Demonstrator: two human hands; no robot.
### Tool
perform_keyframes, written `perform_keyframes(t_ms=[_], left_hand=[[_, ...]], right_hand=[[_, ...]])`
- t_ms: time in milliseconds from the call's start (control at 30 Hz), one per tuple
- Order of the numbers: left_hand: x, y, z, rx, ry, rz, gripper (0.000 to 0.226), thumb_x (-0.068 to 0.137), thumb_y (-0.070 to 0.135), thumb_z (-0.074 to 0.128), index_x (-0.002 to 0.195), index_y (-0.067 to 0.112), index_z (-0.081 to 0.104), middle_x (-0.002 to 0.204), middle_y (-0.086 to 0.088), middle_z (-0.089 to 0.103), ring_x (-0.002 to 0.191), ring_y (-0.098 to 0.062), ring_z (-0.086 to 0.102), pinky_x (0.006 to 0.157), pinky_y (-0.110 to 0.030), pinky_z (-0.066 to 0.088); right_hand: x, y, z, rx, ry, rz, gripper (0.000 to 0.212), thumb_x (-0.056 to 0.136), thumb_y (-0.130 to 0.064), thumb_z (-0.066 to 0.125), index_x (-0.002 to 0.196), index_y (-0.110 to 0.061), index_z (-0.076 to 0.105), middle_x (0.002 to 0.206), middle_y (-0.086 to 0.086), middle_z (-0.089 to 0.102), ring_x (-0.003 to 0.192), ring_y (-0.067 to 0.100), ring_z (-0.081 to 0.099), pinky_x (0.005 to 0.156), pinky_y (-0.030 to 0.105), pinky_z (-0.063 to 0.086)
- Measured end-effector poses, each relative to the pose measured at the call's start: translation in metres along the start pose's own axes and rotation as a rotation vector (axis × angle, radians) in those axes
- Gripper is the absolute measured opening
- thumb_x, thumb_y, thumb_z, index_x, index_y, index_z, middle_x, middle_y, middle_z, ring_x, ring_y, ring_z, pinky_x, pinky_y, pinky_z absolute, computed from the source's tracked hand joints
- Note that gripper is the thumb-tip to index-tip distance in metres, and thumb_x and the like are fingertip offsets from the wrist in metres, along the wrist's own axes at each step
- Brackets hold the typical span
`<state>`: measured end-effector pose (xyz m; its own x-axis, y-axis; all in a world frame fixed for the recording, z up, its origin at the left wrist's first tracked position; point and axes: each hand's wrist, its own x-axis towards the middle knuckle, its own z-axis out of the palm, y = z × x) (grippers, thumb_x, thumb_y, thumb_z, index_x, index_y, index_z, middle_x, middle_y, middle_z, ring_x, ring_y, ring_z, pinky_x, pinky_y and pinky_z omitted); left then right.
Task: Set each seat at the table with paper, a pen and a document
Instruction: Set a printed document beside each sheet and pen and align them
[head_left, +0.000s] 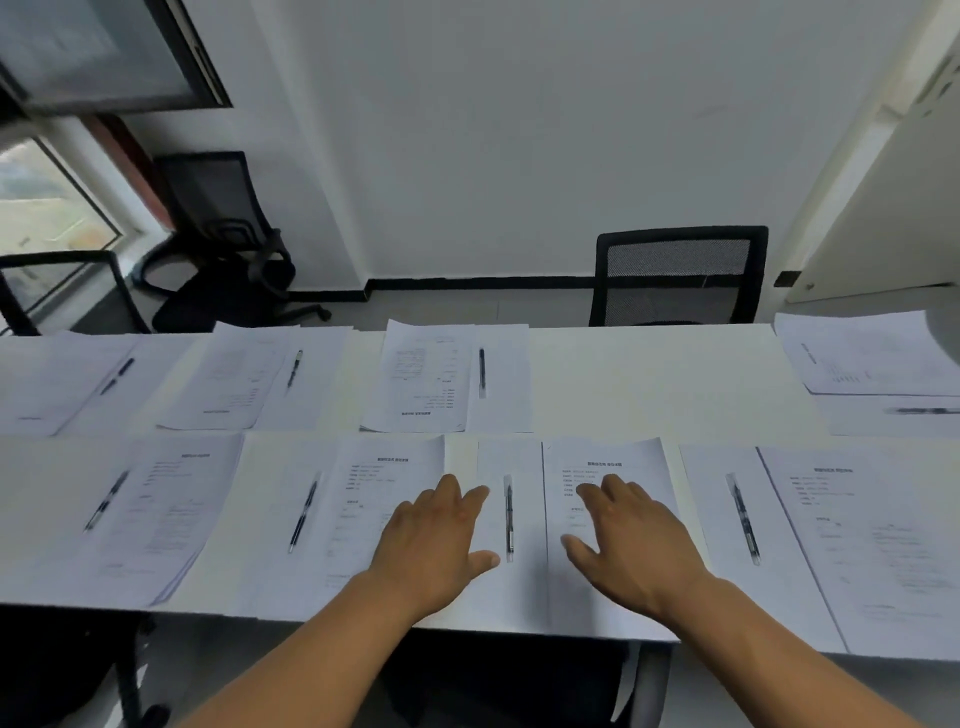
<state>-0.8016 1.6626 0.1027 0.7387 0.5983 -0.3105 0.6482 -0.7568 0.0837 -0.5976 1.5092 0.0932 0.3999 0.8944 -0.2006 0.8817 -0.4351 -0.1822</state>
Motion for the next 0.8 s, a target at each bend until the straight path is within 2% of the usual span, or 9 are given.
perform_keyframes(t_ms=[167, 267, 500, 800], left_hand=[[-0.024, 0.001, -0.018, -0.003, 0.032, -0.035, 0.082, 0.105, 0.066, 0.054, 0.172, 0.030, 0.022, 0.149, 0.000, 0.044, 0.129, -0.026, 0.055, 0.110, -0.041, 0.046], [-0.045, -0.003, -0.027, -0.010, 0.062, -0.064, 0.081, 0.105, 0.065, 0.054, 0.171, 0.031, 0.023, 0.150, 0.000, 0.043, 0.131, -0.025, 0.053, 0.112, -0.041, 0.044], [-0.082, -0.020, -0.038, -0.025, 0.103, -0.116, 0.079, 0.104, 0.065, 0.055, 0.170, 0.030, 0.027, 0.150, 0.001, 0.043, 0.132, -0.025, 0.054, 0.112, -0.040, 0.044], [-0.123, -0.068, -0.059, -0.042, 0.217, -0.140, 0.079, 0.104, 0.066, 0.053, 0.169, 0.030, 0.028, 0.152, 0.001, 0.042, 0.135, -0.024, 0.053, 0.112, -0.040, 0.044]], right_hand=[[-0.011, -0.015, -0.019, 0.012, 0.028, -0.026, 0.058, 0.099, -0.063, 0.044, 0.141, -0.024, 0.052, 0.127, -0.004, 0.056, 0.117, 0.023, 0.055, 0.089, 0.037, 0.052], [-0.017, -0.031, -0.031, 0.011, 0.047, -0.069, 0.055, 0.100, -0.062, 0.044, 0.141, -0.025, 0.052, 0.122, -0.005, 0.055, 0.116, 0.021, 0.055, 0.087, 0.036, 0.053], [-0.026, -0.072, -0.046, 0.025, 0.085, -0.117, 0.055, 0.099, -0.062, 0.044, 0.140, -0.025, 0.053, 0.125, -0.006, 0.056, 0.116, 0.020, 0.056, 0.088, 0.036, 0.053], [-0.030, -0.144, -0.069, -0.003, 0.144, -0.187, 0.057, 0.100, -0.062, 0.044, 0.143, -0.025, 0.051, 0.127, -0.006, 0.057, 0.117, 0.020, 0.056, 0.091, 0.036, 0.054]])
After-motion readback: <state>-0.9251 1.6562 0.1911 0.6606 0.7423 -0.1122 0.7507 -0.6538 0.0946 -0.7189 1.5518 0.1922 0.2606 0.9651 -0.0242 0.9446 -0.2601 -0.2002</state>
